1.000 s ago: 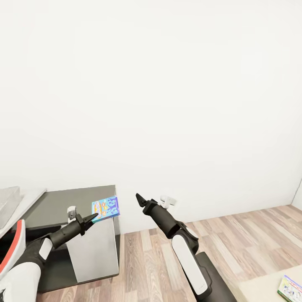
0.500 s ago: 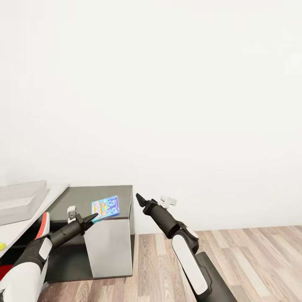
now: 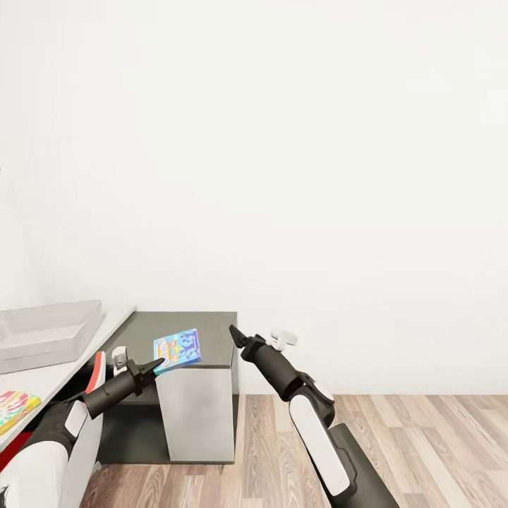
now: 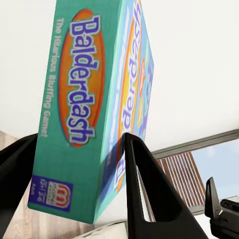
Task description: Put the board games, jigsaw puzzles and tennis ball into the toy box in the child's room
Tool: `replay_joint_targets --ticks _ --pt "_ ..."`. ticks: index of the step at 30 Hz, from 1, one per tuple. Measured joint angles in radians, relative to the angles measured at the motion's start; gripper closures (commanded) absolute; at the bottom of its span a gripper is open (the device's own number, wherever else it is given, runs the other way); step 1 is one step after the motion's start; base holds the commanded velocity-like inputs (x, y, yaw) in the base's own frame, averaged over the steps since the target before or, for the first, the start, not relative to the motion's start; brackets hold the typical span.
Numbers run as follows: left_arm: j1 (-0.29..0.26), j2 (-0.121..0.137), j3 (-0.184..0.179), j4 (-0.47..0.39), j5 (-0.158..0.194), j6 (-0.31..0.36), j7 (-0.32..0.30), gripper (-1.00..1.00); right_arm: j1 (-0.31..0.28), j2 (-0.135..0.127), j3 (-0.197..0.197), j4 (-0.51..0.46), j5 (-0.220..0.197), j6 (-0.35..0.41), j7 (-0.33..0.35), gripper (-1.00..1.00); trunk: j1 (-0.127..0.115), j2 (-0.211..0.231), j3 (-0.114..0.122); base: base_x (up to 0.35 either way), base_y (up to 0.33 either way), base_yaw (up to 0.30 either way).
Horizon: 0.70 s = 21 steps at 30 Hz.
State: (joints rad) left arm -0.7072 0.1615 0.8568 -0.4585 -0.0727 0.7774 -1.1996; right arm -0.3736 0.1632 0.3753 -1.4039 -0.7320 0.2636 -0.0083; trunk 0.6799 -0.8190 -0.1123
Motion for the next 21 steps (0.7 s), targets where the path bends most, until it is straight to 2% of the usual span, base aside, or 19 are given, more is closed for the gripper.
replay_joint_targets --ticks 21 --pt "0.0 0.0 0.0 0.0 0.0 -0.002 0.0 1.0 0.0 -0.004 -0.002 0.0 -0.009 -0.007 0.004 -1.0 -0.081 0.147 0.066 0.0 0.0 0.0"
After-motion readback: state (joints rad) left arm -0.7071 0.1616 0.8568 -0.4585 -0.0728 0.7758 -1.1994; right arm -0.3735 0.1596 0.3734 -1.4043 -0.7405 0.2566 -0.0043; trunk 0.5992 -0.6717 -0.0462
